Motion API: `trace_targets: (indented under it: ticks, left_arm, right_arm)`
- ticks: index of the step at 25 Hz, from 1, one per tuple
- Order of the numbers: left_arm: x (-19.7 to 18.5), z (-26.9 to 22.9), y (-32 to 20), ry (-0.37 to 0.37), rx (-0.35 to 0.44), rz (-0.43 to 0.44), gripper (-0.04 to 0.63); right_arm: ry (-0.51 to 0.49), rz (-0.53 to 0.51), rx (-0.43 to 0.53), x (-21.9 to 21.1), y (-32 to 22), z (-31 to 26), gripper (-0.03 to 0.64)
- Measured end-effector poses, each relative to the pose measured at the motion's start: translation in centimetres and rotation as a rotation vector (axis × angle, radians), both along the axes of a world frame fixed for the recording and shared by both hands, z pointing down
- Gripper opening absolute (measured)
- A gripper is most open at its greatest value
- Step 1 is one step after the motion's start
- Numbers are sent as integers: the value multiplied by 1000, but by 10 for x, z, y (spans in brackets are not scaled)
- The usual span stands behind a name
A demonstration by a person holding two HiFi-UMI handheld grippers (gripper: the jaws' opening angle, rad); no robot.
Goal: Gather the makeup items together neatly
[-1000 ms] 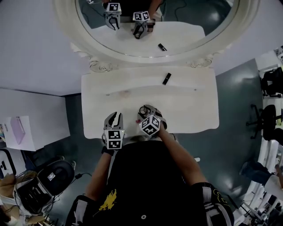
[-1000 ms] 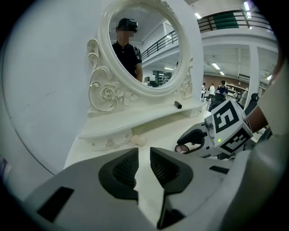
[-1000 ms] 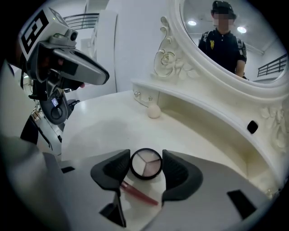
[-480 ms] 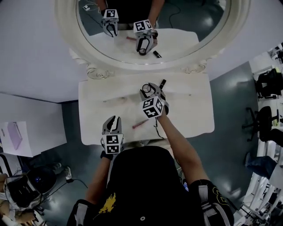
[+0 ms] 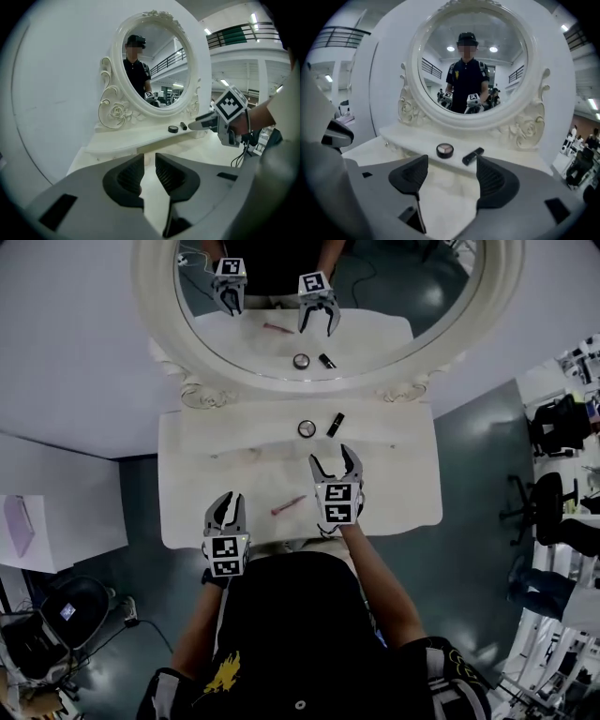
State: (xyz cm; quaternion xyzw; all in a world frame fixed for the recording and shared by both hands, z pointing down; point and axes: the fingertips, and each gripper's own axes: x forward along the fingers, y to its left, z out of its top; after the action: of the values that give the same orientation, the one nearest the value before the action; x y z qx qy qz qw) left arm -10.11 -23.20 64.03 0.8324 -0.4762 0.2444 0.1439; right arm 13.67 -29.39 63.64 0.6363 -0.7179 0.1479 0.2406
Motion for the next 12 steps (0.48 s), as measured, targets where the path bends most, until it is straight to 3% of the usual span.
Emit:
trace_targets:
  ticks: [3,6,12]
  left_arm:
    - [6,5,3,38,0,9,83]
    - [7,15,7,25,-13,40,81]
    - [23,14,21,22,4,77,78]
  right_arm:
    - [-12,69,-39,15,27,13,318]
    - [-5,101,-44,30,39,19,301]
    - [23,163,4,59,-9,10,270]
